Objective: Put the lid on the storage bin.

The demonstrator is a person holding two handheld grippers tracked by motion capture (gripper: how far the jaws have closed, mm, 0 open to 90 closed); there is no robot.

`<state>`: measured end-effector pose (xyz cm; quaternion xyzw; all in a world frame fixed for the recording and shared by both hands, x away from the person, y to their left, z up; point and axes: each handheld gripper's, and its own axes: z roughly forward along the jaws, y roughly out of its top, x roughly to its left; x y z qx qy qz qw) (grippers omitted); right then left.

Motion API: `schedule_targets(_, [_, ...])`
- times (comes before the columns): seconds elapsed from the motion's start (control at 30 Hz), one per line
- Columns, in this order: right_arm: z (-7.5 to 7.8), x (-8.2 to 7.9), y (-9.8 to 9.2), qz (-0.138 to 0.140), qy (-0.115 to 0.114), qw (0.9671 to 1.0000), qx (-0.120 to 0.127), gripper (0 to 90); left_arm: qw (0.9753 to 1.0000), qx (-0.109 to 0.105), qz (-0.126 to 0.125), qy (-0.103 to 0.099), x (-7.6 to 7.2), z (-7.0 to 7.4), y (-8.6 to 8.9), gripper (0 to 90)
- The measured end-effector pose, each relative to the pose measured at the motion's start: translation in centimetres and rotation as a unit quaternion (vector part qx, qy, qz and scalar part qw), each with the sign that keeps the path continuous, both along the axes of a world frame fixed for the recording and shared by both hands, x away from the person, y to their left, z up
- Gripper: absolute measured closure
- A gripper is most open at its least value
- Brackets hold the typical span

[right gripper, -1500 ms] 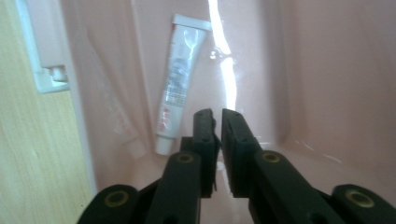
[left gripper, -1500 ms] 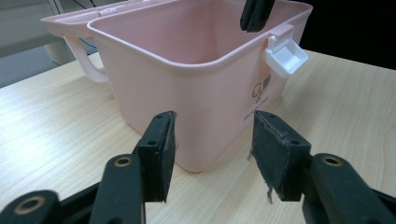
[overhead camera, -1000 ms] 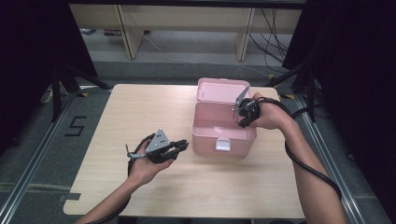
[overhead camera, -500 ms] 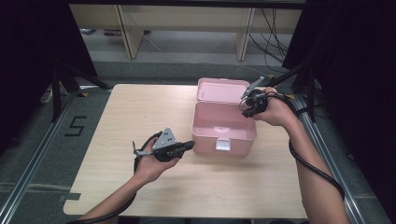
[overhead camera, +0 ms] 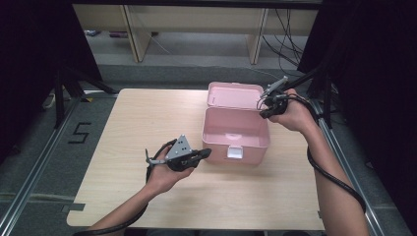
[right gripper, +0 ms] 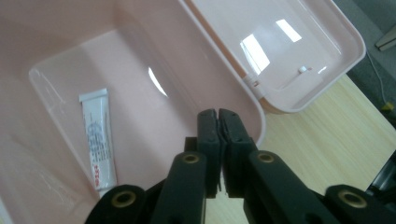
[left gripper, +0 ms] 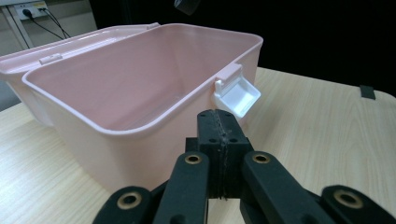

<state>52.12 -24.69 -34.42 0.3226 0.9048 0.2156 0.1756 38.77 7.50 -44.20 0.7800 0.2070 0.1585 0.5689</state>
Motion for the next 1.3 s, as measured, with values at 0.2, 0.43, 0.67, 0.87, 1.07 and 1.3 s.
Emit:
schedule_targets(0.2, [0.3,1.1,-0.5,-0.05,-0.007,0.9983,0.03,81.6,0.9999,-0.006,-0.012,0.003,0.1,-0.2,-1.3,89.8])
schedule_targets(0.43, [0.2,2.5,-1.2,-0.109,-0.022,0.9919,0.063,75.0,0.9996,-0.023,-0.017,0.004,0.6,-0.3,-2.8,89.7])
schedule_targets(0.67, [-0.2,4.2,-1.7,-0.168,-0.037,0.9824,0.073,72.4,0.9991,-0.032,-0.027,-0.007,0.8,-0.8,-4.7,89.0])
schedule_targets(0.87, [-0.3,5.7,-1.6,-0.188,-0.043,0.9782,0.077,69.2,0.9989,-0.03,-0.032,-0.019,1.4,-1.3,-6.2,89.2])
schedule_targets(1.07, [-0.8,6.7,-1.9,-0.219,-0.047,0.9706,0.087,68.4,0.9994,-0.017,-0.026,-0.013,2.2,-2.0,-6.9,90.0])
schedule_targets(1.3, [-1.3,7.8,-1.9,-0.239,-0.044,0.9658,0.09,70.0,0.9994,-0.017,-0.026,-0.013,2.1,-2.4,-7.6,90.0])
